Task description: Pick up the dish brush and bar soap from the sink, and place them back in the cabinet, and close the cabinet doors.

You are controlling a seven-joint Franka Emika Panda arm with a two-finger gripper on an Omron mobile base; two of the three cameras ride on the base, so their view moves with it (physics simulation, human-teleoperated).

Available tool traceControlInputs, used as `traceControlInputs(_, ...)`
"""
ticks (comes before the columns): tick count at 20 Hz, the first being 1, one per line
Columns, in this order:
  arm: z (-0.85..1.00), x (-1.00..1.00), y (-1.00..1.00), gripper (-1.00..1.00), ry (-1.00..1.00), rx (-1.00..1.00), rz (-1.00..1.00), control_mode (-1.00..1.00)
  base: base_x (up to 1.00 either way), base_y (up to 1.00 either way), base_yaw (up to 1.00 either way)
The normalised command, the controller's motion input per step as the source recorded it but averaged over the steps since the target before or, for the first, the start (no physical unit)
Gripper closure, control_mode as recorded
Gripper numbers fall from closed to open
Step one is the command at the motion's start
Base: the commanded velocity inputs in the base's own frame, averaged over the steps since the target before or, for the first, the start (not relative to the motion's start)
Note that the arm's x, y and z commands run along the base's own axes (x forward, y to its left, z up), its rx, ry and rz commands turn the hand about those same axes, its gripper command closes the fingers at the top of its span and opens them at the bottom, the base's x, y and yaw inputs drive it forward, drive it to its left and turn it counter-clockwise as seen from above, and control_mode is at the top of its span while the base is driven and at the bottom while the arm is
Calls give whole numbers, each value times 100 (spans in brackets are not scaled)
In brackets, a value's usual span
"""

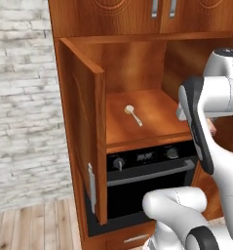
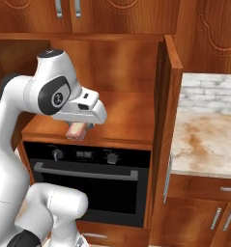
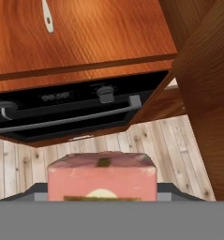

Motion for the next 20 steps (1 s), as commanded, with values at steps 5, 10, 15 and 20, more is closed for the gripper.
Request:
traceControlInputs(5, 0, 0, 0, 100, 0, 0, 0, 100, 28, 0, 0)
traceControlInputs(10, 0, 0, 0, 100, 0, 0, 0, 100, 1, 0, 0)
traceControlInputs(15, 0, 0, 0, 100, 0, 0, 0, 100, 0, 0, 0)
traceControlInputs(20, 0, 0, 0, 100, 0, 0, 0, 100, 0, 0, 0)
